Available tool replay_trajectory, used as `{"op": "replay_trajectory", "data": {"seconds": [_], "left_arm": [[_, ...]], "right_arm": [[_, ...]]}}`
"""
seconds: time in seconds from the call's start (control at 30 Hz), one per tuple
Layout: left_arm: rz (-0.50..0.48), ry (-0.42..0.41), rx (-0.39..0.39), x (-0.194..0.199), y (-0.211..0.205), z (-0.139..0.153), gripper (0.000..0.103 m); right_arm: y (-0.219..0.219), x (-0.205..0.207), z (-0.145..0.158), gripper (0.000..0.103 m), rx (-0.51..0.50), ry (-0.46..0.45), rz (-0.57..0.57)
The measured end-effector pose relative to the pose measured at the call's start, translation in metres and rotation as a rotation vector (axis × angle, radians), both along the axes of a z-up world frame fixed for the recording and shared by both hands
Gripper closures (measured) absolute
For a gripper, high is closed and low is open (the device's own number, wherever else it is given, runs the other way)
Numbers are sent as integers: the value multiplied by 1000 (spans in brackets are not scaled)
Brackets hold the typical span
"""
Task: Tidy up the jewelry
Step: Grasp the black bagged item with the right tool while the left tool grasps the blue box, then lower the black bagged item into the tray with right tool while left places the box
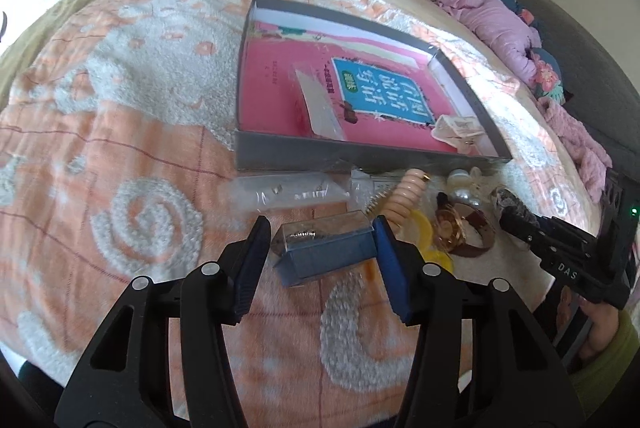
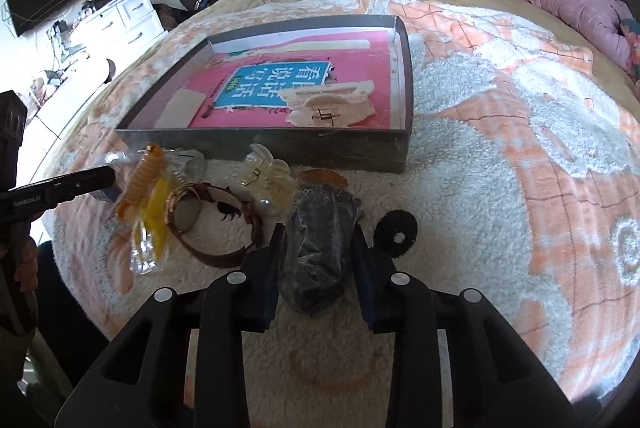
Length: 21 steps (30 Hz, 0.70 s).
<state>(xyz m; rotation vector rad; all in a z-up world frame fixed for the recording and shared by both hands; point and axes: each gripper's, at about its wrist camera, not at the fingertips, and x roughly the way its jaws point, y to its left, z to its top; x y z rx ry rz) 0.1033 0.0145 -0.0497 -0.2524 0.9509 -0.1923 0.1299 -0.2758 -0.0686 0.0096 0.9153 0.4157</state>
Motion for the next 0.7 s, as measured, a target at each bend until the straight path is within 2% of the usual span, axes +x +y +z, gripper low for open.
{"op": "replay_trajectory", "data": {"seconds": [0.17, 0.33, 0.7], "left_arm": [[23, -42, -11, -11, 14, 20, 59], [50, -89, -15, -13, 22, 38, 59], [78, -146, -18, 3, 33, 59, 59]], "right_arm": [[-12, -7, 14, 73, 50, -3, -13], [-14, -13, 37, 73, 79, -49, -3], [22, 3, 70, 73, 108, -122, 86]]}}
